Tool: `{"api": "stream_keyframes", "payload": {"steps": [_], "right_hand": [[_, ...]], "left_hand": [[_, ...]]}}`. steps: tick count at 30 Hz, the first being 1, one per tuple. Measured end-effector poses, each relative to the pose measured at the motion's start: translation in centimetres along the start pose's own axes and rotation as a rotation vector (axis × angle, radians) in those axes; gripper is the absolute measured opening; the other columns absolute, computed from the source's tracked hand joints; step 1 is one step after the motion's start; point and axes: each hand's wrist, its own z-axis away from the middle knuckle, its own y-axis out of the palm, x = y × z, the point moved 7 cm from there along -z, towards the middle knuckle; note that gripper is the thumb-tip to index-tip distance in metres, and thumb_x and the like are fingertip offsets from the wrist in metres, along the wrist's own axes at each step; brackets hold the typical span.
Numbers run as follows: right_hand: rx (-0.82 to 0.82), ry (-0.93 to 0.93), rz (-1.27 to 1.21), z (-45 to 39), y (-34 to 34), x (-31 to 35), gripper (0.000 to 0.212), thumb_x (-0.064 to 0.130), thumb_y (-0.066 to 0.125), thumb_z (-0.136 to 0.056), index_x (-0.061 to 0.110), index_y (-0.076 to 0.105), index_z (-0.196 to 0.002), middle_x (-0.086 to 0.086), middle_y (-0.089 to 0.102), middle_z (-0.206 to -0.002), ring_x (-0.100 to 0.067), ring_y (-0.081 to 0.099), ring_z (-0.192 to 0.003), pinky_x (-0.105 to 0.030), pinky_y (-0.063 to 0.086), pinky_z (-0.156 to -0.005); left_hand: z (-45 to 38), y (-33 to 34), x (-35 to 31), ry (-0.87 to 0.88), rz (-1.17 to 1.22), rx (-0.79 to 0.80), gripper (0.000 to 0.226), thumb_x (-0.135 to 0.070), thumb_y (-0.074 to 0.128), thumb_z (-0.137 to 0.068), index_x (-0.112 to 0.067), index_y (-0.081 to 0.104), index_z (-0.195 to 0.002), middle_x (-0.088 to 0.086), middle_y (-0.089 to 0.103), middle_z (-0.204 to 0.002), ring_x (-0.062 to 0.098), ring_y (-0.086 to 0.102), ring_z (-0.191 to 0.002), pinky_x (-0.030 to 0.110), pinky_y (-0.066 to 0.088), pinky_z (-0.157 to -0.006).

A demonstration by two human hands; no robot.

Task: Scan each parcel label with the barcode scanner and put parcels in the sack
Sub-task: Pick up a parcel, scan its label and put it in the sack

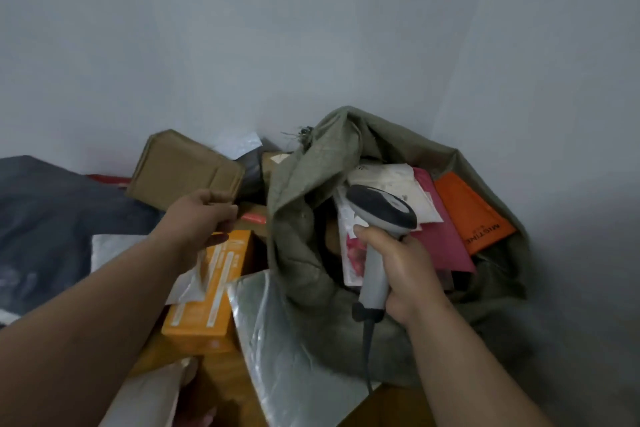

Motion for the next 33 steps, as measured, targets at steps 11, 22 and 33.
{"api": "stream_keyframes", "payload": {"steps": [11, 22, 33], "right_hand": [[0.129, 0.002, 0.133, 14.8, 12.9, -7.5, 0.018, 0.016, 0.077, -0.082, 0.009, 0.071, -0.098, -0.010, 0.066, -0.078, -0.023, 0.063, -0.072, -0.037, 0.051, -0.065], [0.287, 0.091, 0.301, 18.3, 20.8, -12.7, 0.016, 0.017, 0.079, -0.081, 0.009, 0.068, -0.089, -0.004, 0.063, -0.069, -0.014, 0.060, -0.056, -0.029, 0.048, -0.055], [0.346, 0.120, 0.377, 20.7, 24.5, -16.2, 0.018, 0.018, 0.080, -0.079, 0.009, 0.069, -0.091, -0.005, 0.063, -0.068, -0.020, 0.060, -0.067, -0.033, 0.047, -0.062]], "left_hand": [[9.2, -20.2, 8.4, 0.061, -0.185, -0.134, 0.012, -0.007, 0.063, -0.092, -0.007, 0.066, -0.104, 0.013, 0.066, -0.085, 0.022, 0.059, -0.070, 0.031, 0.049, -0.064], [13.6, -25.8, 15.3, -0.010, -0.702, -0.085, 0.023, -0.031, 0.074, -0.084, -0.022, 0.064, -0.103, 0.000, 0.066, -0.103, 0.013, 0.058, -0.089, 0.024, 0.043, -0.068], [17.0, -26.6, 26.7, -0.194, -1.230, 0.258, 0.123, -0.062, 0.080, -0.065, -0.036, 0.003, -0.158, 0.000, 0.007, -0.165, 0.032, 0.016, -0.149, 0.051, 0.027, -0.118]]}}
